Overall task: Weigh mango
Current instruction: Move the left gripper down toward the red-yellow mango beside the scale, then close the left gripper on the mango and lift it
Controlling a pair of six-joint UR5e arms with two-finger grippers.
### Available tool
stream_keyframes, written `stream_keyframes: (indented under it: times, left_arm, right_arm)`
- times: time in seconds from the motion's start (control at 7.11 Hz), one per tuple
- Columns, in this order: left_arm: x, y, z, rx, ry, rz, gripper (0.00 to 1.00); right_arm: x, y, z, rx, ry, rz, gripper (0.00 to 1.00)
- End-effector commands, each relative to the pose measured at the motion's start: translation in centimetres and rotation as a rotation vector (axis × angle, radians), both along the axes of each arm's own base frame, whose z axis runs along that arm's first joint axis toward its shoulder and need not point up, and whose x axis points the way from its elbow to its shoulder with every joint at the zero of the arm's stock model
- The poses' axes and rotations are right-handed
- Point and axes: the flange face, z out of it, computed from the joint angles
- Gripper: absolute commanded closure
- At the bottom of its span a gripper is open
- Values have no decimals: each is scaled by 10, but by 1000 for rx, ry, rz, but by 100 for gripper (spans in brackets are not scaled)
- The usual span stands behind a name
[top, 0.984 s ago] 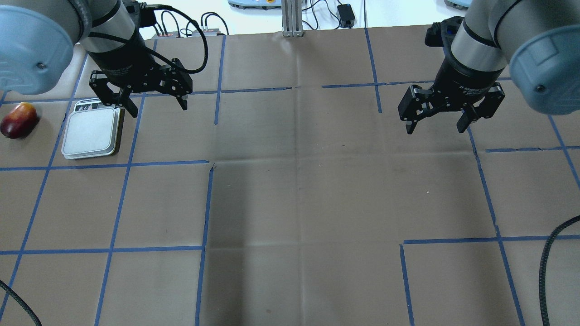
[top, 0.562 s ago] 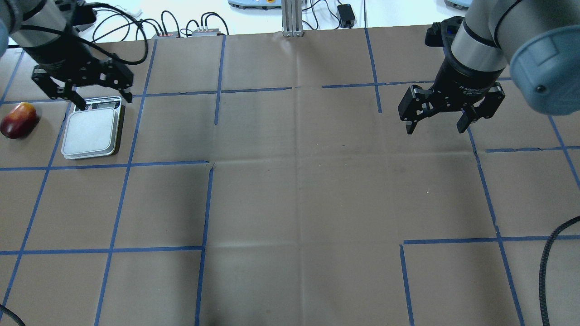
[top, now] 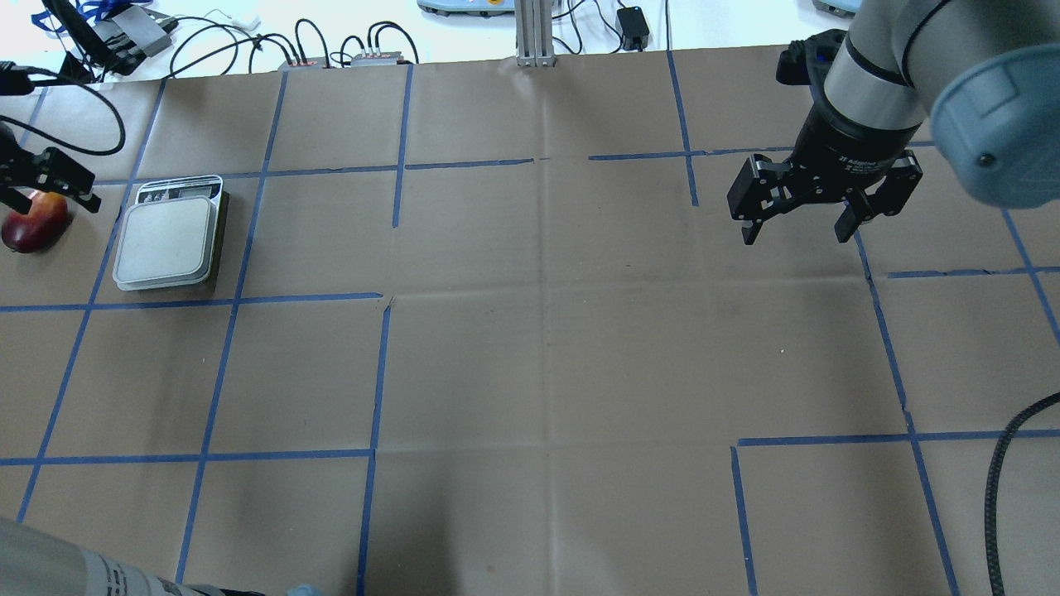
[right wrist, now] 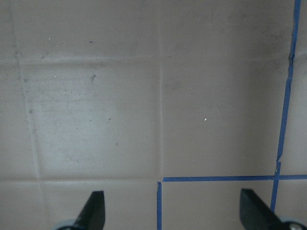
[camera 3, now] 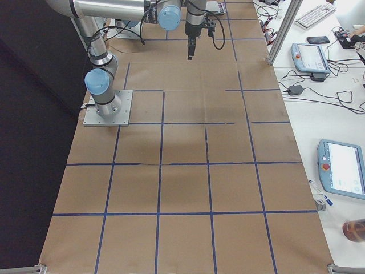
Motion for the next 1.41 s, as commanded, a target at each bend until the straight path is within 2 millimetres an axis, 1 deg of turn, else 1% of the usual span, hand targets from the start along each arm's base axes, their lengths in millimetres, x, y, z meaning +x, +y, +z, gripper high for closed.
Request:
stream_keyframes:
  times: [0.0,0.28,0.42,0.56,0.7,0.84,0.98,1.27]
  left_arm:
    - [95,-2,-50,-30,-38,-28,0]
    - [137,-41,-72,-47,-42,-74,0]
    - [157,-57,-91,-55,-21,-88,0]
    - [165,-66,-109,-27,13,-88,0]
    - [169,-71,-114,-21,21,-88,0]
    - [172,-73,-135,-7,38,-87,0]
    - [176,-78,-145,-5,40,-87,0]
    - [186,-88,-143,-20,23,-89,0]
  right_arm:
    - [0,0,0,0,-1,0,0]
    - [0,0,0,0,0,0,0]
    - [0,0,0,0,0,0,0]
    - [0,0,0,0,0,0,0]
    - [0,0,0,0,0,0,0]
    - [0,0,0,0,0,0,0]
    - [0,0,0,0,0,0,0]
    - [0,0,0,0,0,0,0]
